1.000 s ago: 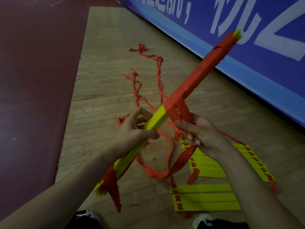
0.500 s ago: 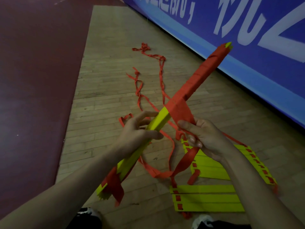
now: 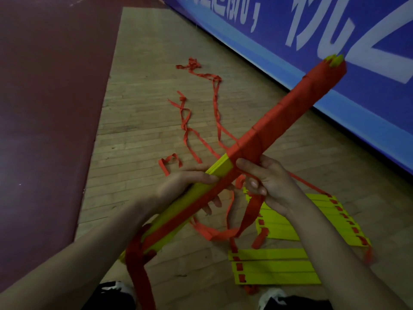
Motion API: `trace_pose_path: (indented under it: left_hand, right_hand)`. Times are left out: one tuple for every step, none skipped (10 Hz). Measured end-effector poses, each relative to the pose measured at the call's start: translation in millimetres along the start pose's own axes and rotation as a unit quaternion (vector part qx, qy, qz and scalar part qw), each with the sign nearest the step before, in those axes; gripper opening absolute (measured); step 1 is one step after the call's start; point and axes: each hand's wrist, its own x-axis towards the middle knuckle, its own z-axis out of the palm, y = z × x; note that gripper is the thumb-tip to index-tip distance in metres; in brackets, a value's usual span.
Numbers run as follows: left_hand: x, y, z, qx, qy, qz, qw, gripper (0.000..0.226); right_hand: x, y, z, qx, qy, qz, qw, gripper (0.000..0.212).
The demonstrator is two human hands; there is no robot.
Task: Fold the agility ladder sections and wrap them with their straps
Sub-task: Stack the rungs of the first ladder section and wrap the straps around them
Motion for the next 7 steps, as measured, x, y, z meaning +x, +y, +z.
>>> trace_pose_path:
  left_hand:
    - [-4.6, 5.8, 5.3, 0.058, 0.016, 0.023, 0.998, 0.041]
    - [-7.1, 6.4, 13.8, 0.249, 0.047, 0.085, 0.964, 0.056]
    - [-2.6, -12.1, 14.0, 0.484, 0.155, 0.125, 0.852, 0.072]
    - [-0.2, -21.6, 13.9, 0.496, 0.196, 0.22, 0.817, 0.069]
    - [-0.1, -21.1, 9.3, 0.528, 0.205, 0.242, 0.787, 0.078]
    - [-0.6, -18.7, 5.6, 0.56, 0.217, 0.233, 0.765, 0.079]
    - [-2.8, -14.0, 4.3, 0.551, 0.227, 0.231, 0.769, 0.078]
  right_hand:
    - [3.5, 3.6, -0.1, -0.023, 0.042, 0.004, 0.999, 0.01]
    - [9.0, 5.9, -1.4, -0.015, 0.082, 0.014, 0.996, 0.012]
    - [13.5, 7.1, -3.5, 0.003, 0.116, 0.02, 0.993, 0.015]
    - [14.5, 5.9, -6.4, 0.0, 0.115, 0.028, 0.993, 0.015]
    - [11.6, 1.5, -12.0, -0.009, 0.067, 0.064, 0.996, 0.013]
    - [7.2, 1.2, -19.5, -0.022, -0.023, 0.109, 0.994, 0.006]
    - [3.3, 4.9, -22.2, -0.062, -0.077, 0.142, 0.985, 0.015]
